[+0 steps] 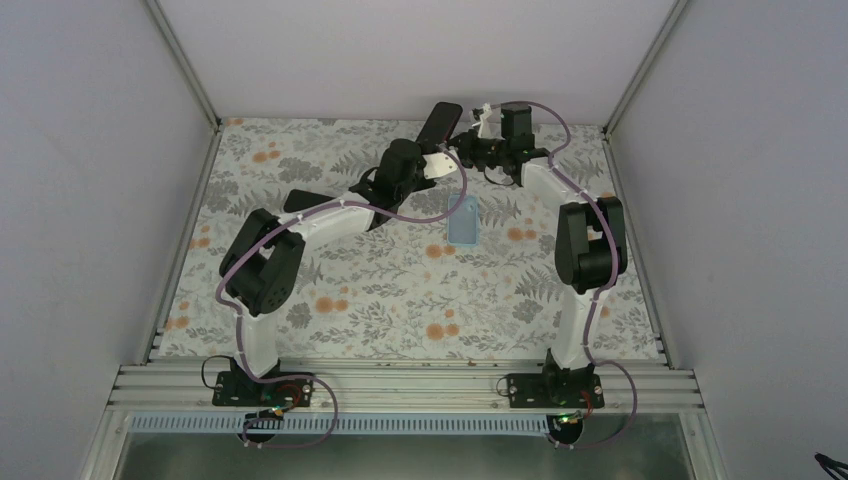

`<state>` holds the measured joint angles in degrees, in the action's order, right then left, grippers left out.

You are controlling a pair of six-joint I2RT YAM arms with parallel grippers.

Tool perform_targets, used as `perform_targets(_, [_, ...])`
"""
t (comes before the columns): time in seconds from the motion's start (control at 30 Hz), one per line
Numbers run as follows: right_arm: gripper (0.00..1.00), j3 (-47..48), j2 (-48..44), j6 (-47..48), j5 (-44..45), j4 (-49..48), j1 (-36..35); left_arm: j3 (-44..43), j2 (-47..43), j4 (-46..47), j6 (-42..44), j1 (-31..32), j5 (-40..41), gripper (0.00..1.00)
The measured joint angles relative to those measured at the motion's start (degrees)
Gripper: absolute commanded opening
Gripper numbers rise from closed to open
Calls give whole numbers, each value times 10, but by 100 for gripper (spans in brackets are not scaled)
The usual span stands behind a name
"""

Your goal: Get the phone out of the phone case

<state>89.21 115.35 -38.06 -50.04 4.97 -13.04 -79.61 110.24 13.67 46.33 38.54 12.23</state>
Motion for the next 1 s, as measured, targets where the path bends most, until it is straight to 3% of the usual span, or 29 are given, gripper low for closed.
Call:
perform_targets(0.27, [3,-12,-4,-24,6,-24,-2,-32,27,8,1,0,16,41])
perform_targets(0.57, [3,-29,-34,-52,31,-46,-3,-54,29,-8,-21,-3,-15,15])
perform_targets(0.77, [3,-32,-41,-73,32,-57,-4,-85,30,-54,-42,-24,-56,12])
perform_targets(0.9, [3,-39,-45,-75,35,-60,-4,-104,36,-80,-52,-31,-80,3])
perform_targets(1.0, [3,-47,-47,-68,39,-57,-4,-108,37,-90,-54,-36,-94,2])
